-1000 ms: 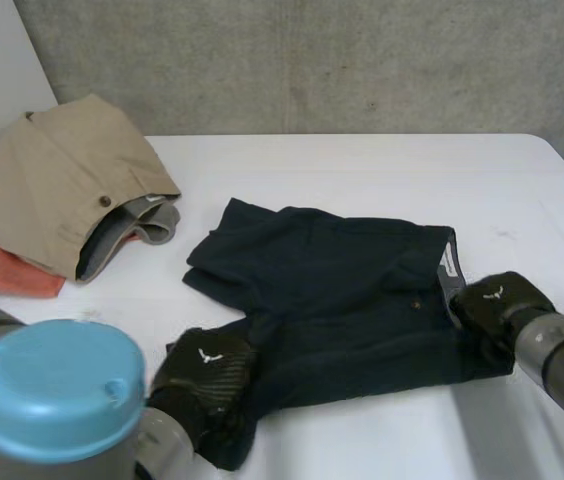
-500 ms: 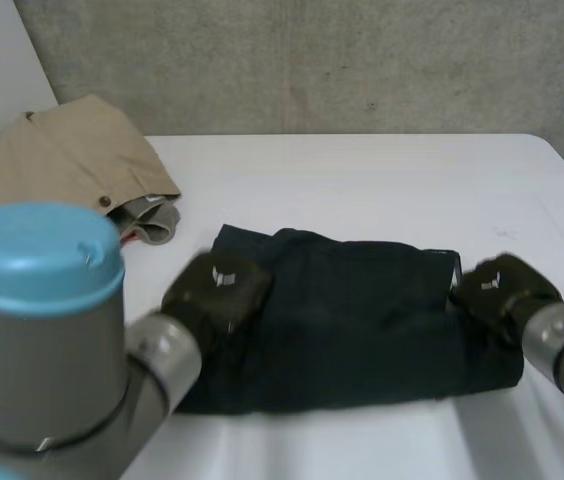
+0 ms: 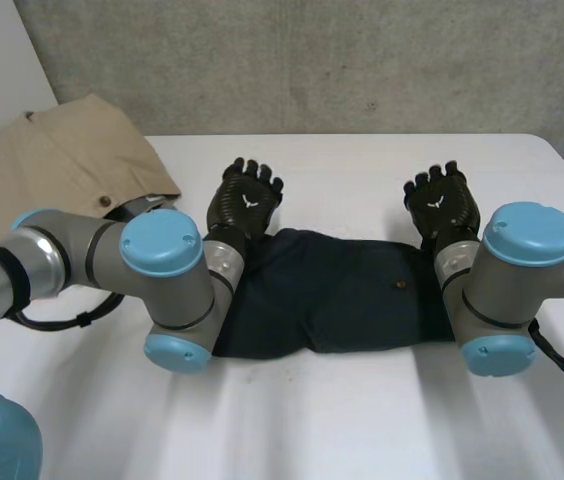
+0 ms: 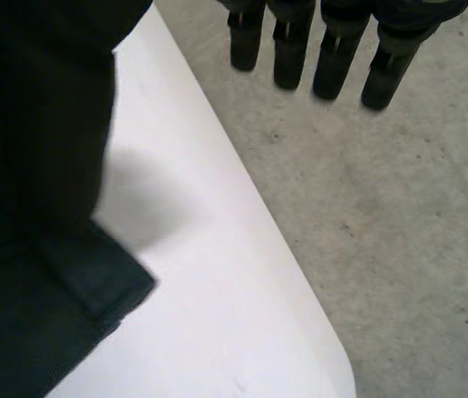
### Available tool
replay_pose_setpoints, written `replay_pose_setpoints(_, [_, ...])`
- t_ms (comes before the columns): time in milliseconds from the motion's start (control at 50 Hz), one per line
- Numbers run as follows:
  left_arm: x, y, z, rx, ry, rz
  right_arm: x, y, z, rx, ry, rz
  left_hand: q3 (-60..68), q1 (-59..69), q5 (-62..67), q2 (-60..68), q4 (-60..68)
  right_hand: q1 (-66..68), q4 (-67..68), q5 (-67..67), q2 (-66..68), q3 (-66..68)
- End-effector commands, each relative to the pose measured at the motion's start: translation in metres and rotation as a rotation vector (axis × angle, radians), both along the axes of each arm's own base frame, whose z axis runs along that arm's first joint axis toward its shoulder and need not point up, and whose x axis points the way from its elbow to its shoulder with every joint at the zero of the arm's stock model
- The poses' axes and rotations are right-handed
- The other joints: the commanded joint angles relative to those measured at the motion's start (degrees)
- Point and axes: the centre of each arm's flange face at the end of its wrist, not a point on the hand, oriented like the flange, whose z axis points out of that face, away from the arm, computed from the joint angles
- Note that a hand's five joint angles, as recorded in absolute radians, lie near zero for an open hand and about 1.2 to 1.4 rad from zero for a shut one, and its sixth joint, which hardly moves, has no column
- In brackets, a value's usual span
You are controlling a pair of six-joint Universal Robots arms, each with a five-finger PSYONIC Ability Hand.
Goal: Fold the laundry.
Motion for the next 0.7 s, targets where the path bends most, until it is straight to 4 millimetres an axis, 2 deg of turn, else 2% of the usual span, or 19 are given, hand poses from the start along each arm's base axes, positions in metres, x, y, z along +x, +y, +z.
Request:
replay_pose_setpoints(20, [-0.002,0.018,0.036,-0.031,0.038,-0.059,-0.012,0.013,0.039,-0.001,-0.076,-0.052,-2.69,-0.75,-3.06,-2.31,-2.15,-3.75,-4.47,-4.75,-3.51,-4.31])
replay_pose_setpoints(80, [0.009,0.029,0.058,-0.041,0.054,-0.053,-0.027,0.027,0.056,0.084,-0.094,-0.047,-2.69,-0.75,-3.06,-2.31,-2.15,-3.75,-4.47,-4.75,-3.51,-4.31])
replay_pose_setpoints(140, [0.020,0.043,0.061,0.004,0.052,-0.055,-0.039,0.044,0.055,0.228,-0.116,-0.023,-2.69,-0.75,-3.06,-2.31,-2.15,-3.75,-4.47,-4.75,-3.51,-4.31])
replay_pose_setpoints(220, [0.035,0.066,0.053,0.141,0.059,-0.056,-0.052,0.065,0.039,0.442,-0.138,0.000,-2.69,-0.75,-3.06,-2.31,-2.15,-3.75,-4.47,-4.75,-3.51,-4.31])
replay_pose_setpoints(260, [0.040,0.076,0.041,0.239,0.068,-0.059,-0.060,0.070,0.031,0.512,-0.149,-0.013,-2.69,-0.75,-3.06,-2.31,-2.15,-3.75,-4.47,-4.75,-3.51,-4.31])
replay_pose_setpoints(300, [0.040,0.081,0.036,0.286,0.081,-0.069,-0.067,0.074,0.020,0.559,-0.168,-0.018,-2.69,-0.75,-3.06,-2.31,-2.15,-2.67,-3.39,-3.68,-2.43,-3.24])
replay_pose_setpoints(380, [0.037,0.076,0.023,0.346,0.106,-0.090,-0.072,0.072,0.010,0.526,-0.189,-0.019,-2.69,-0.75,-3.06,-2.31,-2.15,0.70,-0.02,-0.30,0.94,0.14])
replay_pose_setpoints(400, [0.033,0.070,0.011,0.361,0.095,-0.093,-0.072,0.072,0.008,0.517,-0.191,-0.018,-2.69,-0.75,-3.06,-2.31,-2.15,0.88,0.16,-0.13,1.11,0.31])
replay_pose_setpoints(440, [0.030,0.059,0.004,0.362,0.095,-0.086,-0.072,0.072,0.005,0.502,-0.194,-0.015,-2.48,-0.53,-2.84,-2.09,-1.94,2.55,1.83,1.54,2.79,1.99])
replay_pose_setpoints(460, [0.029,0.043,0.001,0.350,0.105,-0.062,-0.071,0.073,0.003,0.490,-0.195,-0.010,-2.14,-0.20,-2.51,-1.76,-1.61,5.06,4.34,4.05,5.30,4.50])
replay_pose_setpoints(520, [0.034,0.017,-0.003,0.331,0.122,-0.020,-0.070,0.074,-0.001,0.482,-0.195,-0.004,-0.46,1.48,-0.83,-0.08,0.08,6.43,5.71,5.42,6.67,5.87])
replay_pose_setpoints(540, [0.036,0.002,-0.005,0.318,0.130,0.001,-0.069,0.076,-0.004,0.480,-0.194,-0.001,-0.46,1.48,-0.82,-0.07,0.08,6.43,5.71,5.42,6.67,5.87])
replay_pose_setpoints(620, [0.041,-0.027,-0.003,0.278,0.156,0.034,-0.069,0.078,-0.011,0.455,-0.191,0.001,1.05,2.99,0.69,1.44,1.59,6.43,5.71,5.42,6.67,5.87])
replay_pose_setpoints(700, [0.042,-0.046,-0.003,0.240,0.172,0.049,-0.070,0.077,-0.014,0.400,-0.194,-0.008,1.06,3.00,0.69,1.44,1.59,6.60,5.88,5.59,6.83,6.03])
